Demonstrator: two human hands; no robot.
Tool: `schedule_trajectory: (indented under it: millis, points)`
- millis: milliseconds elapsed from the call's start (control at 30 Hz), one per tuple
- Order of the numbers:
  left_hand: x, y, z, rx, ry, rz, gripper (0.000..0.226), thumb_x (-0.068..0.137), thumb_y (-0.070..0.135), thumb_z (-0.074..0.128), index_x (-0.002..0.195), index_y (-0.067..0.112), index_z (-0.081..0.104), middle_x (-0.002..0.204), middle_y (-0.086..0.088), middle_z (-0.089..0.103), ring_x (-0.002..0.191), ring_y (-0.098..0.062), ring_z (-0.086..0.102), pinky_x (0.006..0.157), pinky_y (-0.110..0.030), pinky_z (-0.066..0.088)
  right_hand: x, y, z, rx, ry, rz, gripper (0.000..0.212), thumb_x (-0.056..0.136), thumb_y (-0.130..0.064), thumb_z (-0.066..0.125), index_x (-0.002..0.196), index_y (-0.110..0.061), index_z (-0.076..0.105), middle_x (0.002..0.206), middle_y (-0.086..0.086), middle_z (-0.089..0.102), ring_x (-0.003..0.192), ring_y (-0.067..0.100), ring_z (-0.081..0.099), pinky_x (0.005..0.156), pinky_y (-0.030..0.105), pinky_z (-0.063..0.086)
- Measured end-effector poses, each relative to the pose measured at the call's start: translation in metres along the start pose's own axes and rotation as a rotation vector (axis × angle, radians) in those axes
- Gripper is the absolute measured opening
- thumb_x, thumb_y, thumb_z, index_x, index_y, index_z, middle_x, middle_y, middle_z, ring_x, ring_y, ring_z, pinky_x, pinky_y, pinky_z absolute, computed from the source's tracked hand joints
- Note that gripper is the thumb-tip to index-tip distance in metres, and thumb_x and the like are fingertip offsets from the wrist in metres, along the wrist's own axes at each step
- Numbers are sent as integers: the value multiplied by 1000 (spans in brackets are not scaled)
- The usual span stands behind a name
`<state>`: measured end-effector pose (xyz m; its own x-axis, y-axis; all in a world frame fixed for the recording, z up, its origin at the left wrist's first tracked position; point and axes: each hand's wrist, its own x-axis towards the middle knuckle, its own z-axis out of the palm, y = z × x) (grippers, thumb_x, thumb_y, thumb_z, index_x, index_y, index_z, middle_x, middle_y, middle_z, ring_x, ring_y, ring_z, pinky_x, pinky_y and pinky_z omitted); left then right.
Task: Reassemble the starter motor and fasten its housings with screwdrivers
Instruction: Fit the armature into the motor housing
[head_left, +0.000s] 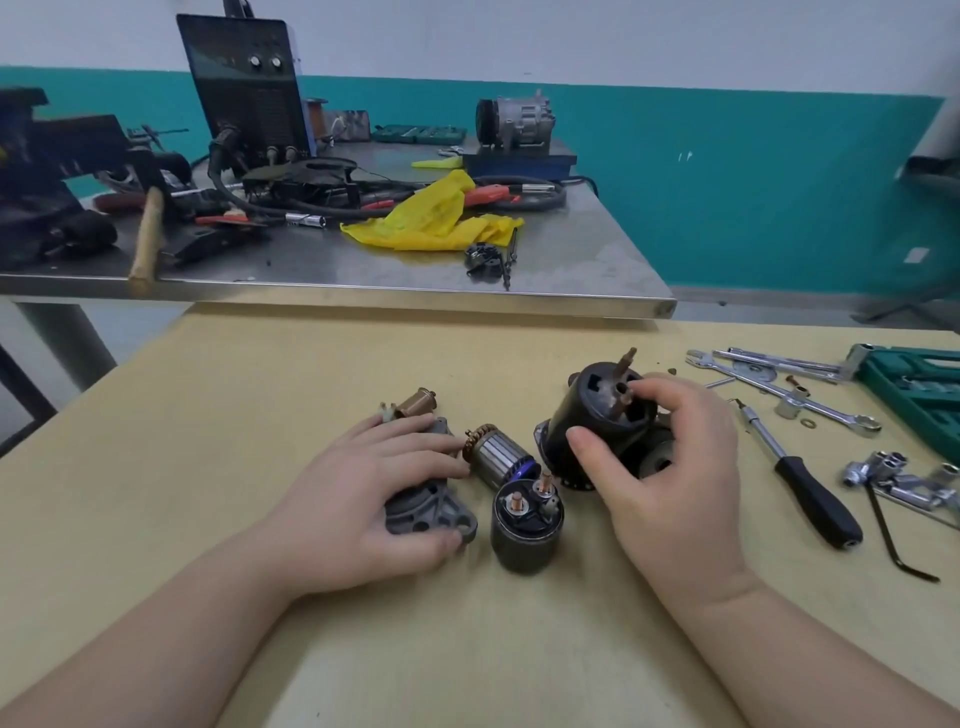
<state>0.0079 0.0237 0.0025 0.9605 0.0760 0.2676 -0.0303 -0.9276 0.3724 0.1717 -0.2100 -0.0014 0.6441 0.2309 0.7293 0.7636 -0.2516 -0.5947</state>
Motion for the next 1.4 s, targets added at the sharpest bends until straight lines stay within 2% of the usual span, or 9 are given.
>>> schedule_trajectory:
  millis: [167, 367, 500, 633, 800, 933, 1100, 1200, 1400]
  points:
    - [2, -1, 5, -1, 51, -3, 65, 82, 79, 65, 135, 43, 70, 151, 28, 57, 154, 0, 36, 129, -46, 25, -7, -3, -6, 146, 67, 47, 52, 82, -46, 78, 122, -16, 61, 126, 1, 62, 123, 27, 60, 105, 62, 46]
    - [-7, -2, 9, 45, 83, -125, 79, 79, 93, 54, 138, 43, 67, 159, 15, 48, 156, -15, 30, 128, -45, 26, -19, -8, -15, 164, 99, 61, 50, 83, -48, 77, 122, -22, 59, 123, 0, 61, 119, 23, 59, 105, 50, 49]
    - [13, -23, -6, -280, 316, -403, 56, 95, 70, 57, 134, 34, 73, 154, 10, 53, 147, -9, 39, 121, -32, 26, -19, -6, -15, 199, 104, 80, 45, 84, -49, 76, 120, -31, 56, 120, -5, 60, 117, 17, 59, 104, 45, 49]
    - [43, -60, -13, -384, 127, -521, 36, 111, 43, 52, 135, 27, 73, 158, 11, 50, 150, -10, 41, 114, -23, 25, -19, -3, -11, 219, 61, 94, 45, 84, -49, 77, 120, -31, 56, 117, -12, 59, 115, 14, 60, 102, 38, 50]
    - [56, -92, -24, -90, -64, -462, 30, 113, 30, 53, 132, 23, 76, 164, 4, 45, 147, -17, 44, 111, -20, 26, -19, 2, -11, 234, 23, 111, 47, 81, -51, 77, 119, -30, 58, 117, -18, 59, 114, 7, 59, 100, 19, 45]
    - [48, -97, -28, 47, -11, -425, 27, 110, 31, 59, 123, 23, 80, 154, 6, 57, 136, -17, 56, 112, -28, 37, -18, 2, -11, 234, 9, 121, 49, 80, -51, 76, 117, -24, 60, 114, -8, 62, 113, 0, 56, 97, 12, 41]
    - [25, -95, -28, 72, 120, -433, 12, 101, 32, 73, 98, 23, 81, 117, 6, 68, 101, -13, 62, 90, -27, 42, -15, 1, -13, 237, -3, 118, 48, 79, -52, 74, 114, -24, 60, 111, -6, 61, 110, -4, 54, 94, 7, 39]
    - [13, -96, -27, 51, 172, -505, 27, 95, 33, 78, 76, 24, 62, 92, 1, 64, 84, -19, 59, 72, -34, 41, -14, 1, -13, 245, -4, 121, 48, 78, -53, 74, 113, -24, 60, 110, -6, 61, 108, -1, 56, 94, 9, 40]
    - [24, -93, -38, 25, 143, -736, 34, 88, 34, 83, 84, 18, 53, 82, -1, 66, 74, -21, 58, 60, -35, 40, -16, 1, -12, 242, -2, 121, 47, 77, -53, 74, 112, -25, 59, 109, -7, 60, 108, -2, 56, 94, 8, 39]
